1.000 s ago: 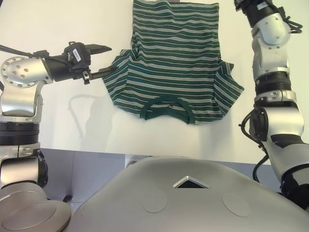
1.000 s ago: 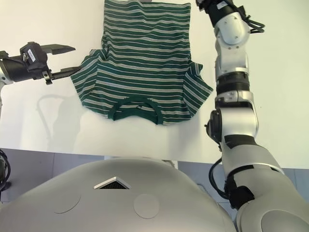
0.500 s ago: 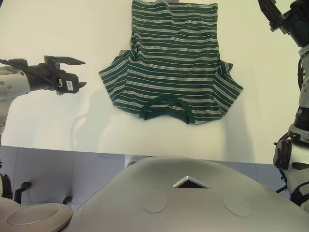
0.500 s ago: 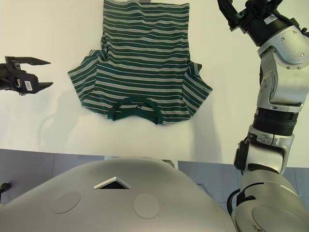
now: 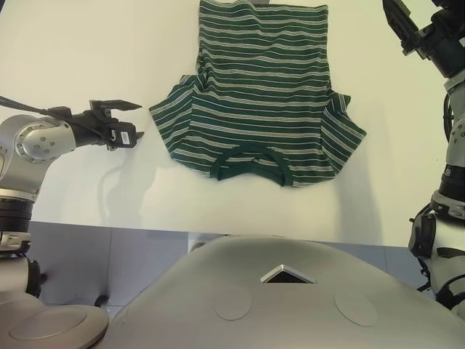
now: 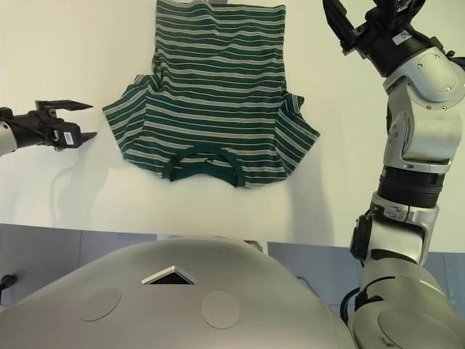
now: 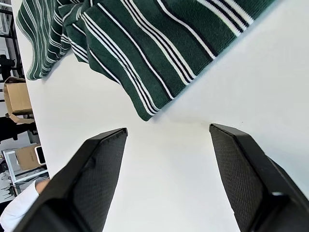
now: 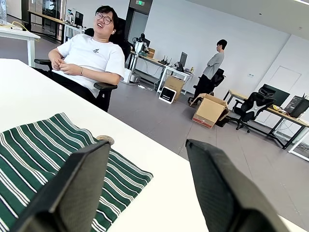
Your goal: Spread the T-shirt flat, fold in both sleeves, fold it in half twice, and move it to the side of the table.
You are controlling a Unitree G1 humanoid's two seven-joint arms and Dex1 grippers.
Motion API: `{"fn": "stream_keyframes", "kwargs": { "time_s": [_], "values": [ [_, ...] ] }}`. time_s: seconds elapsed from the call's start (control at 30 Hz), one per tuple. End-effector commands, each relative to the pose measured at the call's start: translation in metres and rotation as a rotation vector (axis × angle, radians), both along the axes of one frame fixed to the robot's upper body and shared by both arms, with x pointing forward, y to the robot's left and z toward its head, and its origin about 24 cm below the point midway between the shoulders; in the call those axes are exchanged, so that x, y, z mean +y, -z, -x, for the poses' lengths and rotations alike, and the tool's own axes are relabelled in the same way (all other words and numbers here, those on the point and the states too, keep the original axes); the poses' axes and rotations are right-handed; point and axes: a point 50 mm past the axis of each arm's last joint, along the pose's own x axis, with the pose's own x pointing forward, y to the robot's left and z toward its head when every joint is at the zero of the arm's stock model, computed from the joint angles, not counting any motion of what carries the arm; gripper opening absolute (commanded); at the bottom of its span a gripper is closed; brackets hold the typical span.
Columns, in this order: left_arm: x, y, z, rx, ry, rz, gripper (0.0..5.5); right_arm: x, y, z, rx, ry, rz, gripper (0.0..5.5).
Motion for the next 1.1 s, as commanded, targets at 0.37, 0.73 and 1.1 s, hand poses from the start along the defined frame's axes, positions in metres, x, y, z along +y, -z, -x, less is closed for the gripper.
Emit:
{"fn": "stream_keyframes", "kwargs": {
  "time_s": [0.37, 0.73, 1.1],
  "values": [
    [0.000, 0.026, -0.003, -0.005, 0.019, -0.041, 3.00, 0.005, 0.007, -0.002, 0.017, -0.012, 0.012, 2.90],
    [-0.008, 0.029, -0.010, -0.042, 0.031, -0.003, 0.98, 0.007, 0.009, -0.002, 0.021, -0.018, 0.011, 2.90],
    [-0.018, 0.024, -0.009, -0.043, -0.001, 0.130, 0.02, 0.009, 0.012, -0.001, 0.027, -0.025, 0.011, 2.90]
  ]
}}
